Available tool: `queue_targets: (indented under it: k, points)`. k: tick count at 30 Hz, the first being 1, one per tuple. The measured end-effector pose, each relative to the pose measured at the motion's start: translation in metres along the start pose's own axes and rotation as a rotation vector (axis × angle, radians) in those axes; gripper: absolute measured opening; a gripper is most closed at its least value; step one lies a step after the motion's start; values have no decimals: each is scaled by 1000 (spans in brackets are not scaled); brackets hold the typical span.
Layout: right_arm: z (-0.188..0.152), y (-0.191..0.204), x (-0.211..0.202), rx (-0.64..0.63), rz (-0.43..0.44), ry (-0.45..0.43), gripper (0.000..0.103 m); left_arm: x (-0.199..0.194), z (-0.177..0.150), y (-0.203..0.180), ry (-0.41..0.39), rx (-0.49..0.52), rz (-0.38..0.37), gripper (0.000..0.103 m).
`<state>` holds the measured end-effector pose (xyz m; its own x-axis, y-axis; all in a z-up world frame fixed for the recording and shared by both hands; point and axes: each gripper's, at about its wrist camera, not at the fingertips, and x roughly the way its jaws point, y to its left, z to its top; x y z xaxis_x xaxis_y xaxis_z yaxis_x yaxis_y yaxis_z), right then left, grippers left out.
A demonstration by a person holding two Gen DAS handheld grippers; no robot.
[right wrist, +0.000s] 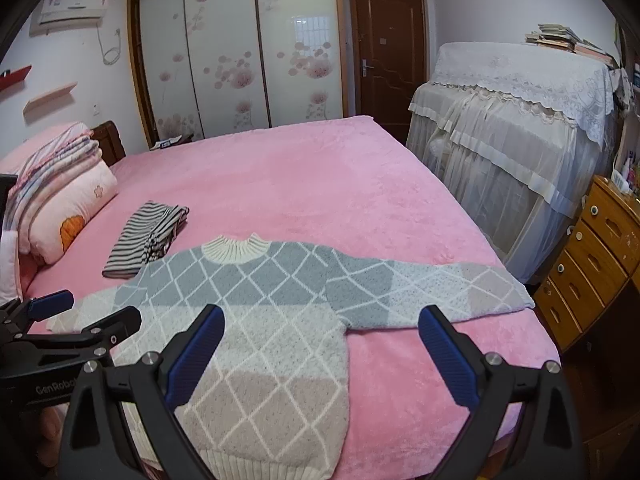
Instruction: Fold small clothes
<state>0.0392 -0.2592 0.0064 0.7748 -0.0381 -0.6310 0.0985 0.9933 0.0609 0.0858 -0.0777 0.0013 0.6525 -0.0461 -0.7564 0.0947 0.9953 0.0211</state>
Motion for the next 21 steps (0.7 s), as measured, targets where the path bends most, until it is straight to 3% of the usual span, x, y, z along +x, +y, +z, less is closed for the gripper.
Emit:
queue_targets:
  k: [13,21]
  points:
    - [18,-36,-11,31,-11,-97,98,2,24,-48,-38,90,-19,102]
    - [17,-71,3,65,-94,-108,98,21,35,-93,-67,181,-22,102]
